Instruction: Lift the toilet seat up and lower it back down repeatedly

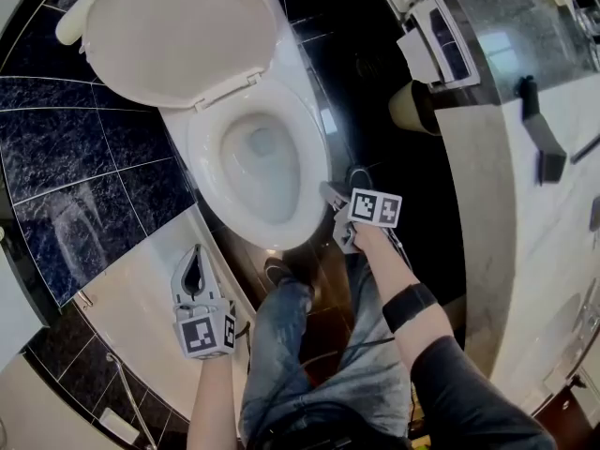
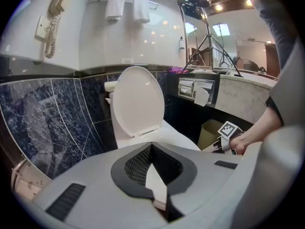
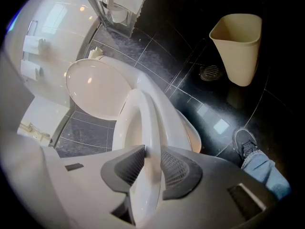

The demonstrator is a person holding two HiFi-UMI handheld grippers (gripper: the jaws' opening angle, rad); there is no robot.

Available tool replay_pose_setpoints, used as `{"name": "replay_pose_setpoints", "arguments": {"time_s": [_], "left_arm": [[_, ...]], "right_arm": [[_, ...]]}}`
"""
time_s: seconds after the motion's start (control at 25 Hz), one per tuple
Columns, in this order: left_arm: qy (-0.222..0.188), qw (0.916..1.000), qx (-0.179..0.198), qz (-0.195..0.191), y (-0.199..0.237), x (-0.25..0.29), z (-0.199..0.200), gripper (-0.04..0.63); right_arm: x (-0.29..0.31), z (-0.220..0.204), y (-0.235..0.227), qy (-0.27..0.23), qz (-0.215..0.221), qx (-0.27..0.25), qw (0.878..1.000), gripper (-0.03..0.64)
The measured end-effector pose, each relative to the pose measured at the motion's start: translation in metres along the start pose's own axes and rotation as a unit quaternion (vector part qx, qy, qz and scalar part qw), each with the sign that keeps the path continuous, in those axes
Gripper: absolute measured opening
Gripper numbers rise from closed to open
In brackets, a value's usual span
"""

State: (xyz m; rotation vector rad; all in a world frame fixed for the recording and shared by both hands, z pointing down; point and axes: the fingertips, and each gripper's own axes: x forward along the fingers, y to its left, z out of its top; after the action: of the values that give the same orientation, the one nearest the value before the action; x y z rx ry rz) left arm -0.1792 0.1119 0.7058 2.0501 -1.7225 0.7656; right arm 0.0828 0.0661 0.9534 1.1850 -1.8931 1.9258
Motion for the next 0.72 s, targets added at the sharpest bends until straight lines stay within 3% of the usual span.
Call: {"name": "replay_pose_setpoints", "arguments": {"time_s": [0.4, 0.72], "left_arm": [[0.029, 0.9996, -0.001, -0.004, -0.021, -0.034, -0.002, -0.005], [0.127, 0.9886, -0.073, -0.033, -0.072, -0.054, -0.046, -0.006]], "right_arm": [[-0.049, 0.022, 0.068, 0.026, 0.013, -0.008, 1.0, 0.112], [-0.082, 0.071, 0.146, 0.046, 0.026, -0.042, 0.998, 0.115]]}}
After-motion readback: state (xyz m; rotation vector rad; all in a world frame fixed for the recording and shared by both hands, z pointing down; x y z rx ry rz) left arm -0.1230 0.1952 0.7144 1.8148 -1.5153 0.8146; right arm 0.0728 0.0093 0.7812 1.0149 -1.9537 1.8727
